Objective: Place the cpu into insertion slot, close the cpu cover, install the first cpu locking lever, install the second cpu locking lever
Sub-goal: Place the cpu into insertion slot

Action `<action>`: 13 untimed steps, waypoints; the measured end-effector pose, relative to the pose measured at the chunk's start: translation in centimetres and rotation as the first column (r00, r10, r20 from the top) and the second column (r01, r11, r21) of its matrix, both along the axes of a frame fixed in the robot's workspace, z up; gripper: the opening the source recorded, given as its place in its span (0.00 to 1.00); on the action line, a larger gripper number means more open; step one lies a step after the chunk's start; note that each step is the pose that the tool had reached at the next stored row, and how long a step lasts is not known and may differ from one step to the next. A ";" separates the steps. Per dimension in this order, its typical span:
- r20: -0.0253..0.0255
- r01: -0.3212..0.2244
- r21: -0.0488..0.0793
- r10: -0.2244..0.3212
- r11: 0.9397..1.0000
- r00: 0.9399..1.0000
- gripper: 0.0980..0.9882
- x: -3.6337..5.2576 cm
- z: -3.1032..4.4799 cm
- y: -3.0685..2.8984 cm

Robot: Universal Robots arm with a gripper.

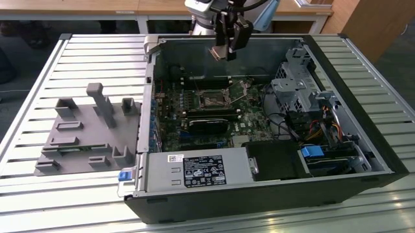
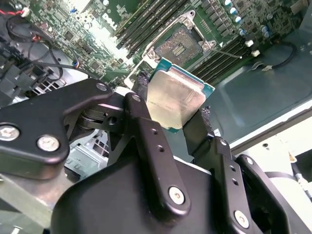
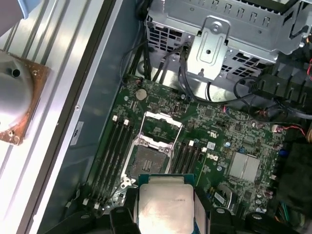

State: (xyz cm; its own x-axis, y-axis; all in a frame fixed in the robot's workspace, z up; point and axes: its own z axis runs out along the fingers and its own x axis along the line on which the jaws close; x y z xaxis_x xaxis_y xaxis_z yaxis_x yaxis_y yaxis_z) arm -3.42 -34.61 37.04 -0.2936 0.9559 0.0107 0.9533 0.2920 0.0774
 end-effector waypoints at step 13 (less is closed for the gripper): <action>0.000 0.140 -0.002 -0.140 0.990 0.990 0.50 0.00 -0.21 0.15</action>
State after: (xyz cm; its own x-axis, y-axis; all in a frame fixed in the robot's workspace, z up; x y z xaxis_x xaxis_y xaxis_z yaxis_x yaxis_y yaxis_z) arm -3.42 -34.46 36.83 -0.1568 0.9876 0.0093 0.9848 0.1556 0.0771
